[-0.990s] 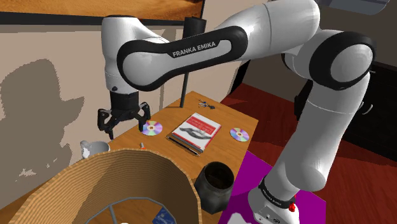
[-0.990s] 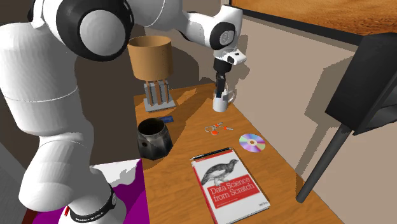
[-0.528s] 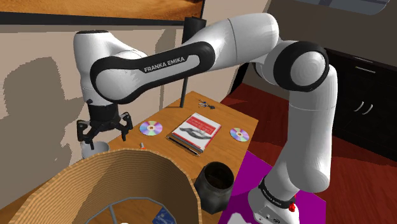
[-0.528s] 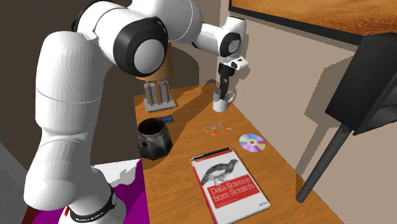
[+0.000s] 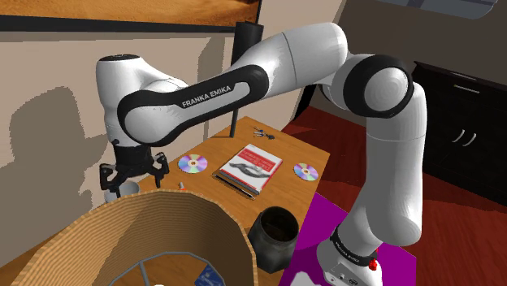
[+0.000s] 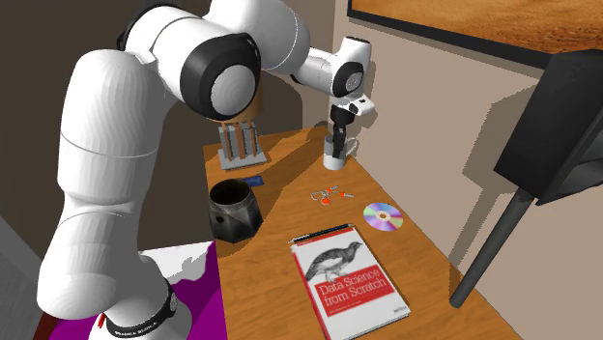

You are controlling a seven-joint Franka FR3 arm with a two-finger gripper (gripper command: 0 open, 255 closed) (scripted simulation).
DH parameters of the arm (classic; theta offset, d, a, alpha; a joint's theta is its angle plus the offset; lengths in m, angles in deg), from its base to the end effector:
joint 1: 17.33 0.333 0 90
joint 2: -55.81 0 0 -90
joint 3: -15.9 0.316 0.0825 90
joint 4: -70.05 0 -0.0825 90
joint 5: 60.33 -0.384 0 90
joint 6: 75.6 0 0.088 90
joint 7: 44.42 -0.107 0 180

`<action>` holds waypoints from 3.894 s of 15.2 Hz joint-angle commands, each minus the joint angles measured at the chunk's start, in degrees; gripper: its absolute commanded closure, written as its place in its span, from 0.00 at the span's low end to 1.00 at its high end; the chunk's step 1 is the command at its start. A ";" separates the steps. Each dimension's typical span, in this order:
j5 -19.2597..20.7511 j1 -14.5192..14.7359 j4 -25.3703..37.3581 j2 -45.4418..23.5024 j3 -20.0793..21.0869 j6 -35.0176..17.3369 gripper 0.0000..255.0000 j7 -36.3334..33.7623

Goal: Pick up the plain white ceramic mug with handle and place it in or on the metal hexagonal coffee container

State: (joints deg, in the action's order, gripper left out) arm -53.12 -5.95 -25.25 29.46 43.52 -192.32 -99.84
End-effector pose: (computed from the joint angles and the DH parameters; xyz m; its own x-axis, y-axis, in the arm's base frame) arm 0.5404 0.3831 0.3631 0.9603 -0.2617 -0.0968 -0.2657 -0.9636 -0.0300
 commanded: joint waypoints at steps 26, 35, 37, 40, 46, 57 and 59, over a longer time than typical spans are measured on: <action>-1.35 -0.25 4.74 2.72 0.77 7.18 1.00 0.37; -1.98 -0.08 10.08 3.91 1.16 13.57 1.00 0.42; -2.04 0.02 11.48 4.03 1.23 15.05 1.00 0.39; -2.09 0.21 13.72 4.09 1.31 17.33 1.00 0.32; -1.97 0.80 18.86 3.76 1.44 22.12 1.00 0.08; -8.55 -4.16 5.42 18.08 2.25 21.69 1.00 3.32; -11.33 -5.53 -0.55 23.74 1.92 20.80 1.00 5.20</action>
State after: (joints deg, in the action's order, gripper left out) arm -63.02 -10.72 -22.64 50.29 45.56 -170.98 -95.60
